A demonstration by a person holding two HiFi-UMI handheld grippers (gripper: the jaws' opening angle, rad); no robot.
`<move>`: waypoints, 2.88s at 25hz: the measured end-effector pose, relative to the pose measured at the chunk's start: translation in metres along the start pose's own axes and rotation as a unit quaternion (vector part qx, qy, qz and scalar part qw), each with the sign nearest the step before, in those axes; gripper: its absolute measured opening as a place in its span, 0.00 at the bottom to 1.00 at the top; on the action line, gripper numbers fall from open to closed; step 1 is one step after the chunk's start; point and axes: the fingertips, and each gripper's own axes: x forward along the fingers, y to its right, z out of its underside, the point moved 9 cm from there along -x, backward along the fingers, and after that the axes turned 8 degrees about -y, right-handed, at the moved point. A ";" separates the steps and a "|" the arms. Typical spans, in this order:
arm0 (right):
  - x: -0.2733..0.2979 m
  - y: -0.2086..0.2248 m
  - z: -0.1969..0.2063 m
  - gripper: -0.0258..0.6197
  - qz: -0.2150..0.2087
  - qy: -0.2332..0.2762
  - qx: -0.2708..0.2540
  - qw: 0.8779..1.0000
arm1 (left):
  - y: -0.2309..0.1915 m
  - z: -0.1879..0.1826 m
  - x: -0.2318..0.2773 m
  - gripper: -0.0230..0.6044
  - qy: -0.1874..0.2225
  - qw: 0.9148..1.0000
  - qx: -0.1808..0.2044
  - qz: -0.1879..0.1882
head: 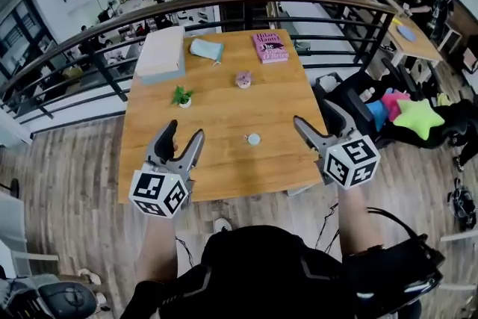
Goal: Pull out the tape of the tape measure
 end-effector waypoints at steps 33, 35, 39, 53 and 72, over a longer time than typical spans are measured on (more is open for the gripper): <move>0.166 0.009 0.079 0.56 -0.092 -0.141 -0.018 0.986 | -0.073 0.100 0.093 0.45 -0.115 0.991 -0.061 0.005; 0.181 0.012 0.095 0.55 -0.110 -0.162 -0.025 0.980 | -0.073 0.117 0.099 0.45 -0.133 0.989 -0.071 -0.006; 0.207 0.011 0.129 0.53 -0.145 -0.198 -0.041 0.968 | -0.071 0.148 0.109 0.45 -0.163 0.982 -0.090 -0.021; 0.269 -0.007 0.230 0.52 -0.228 -0.299 -0.101 0.921 | -0.055 0.233 0.128 0.45 -0.217 0.964 -0.149 -0.048; 0.300 -0.014 0.292 0.44 -0.249 -0.351 -0.136 0.893 | -0.035 0.282 0.142 0.45 -0.263 0.948 -0.173 -0.048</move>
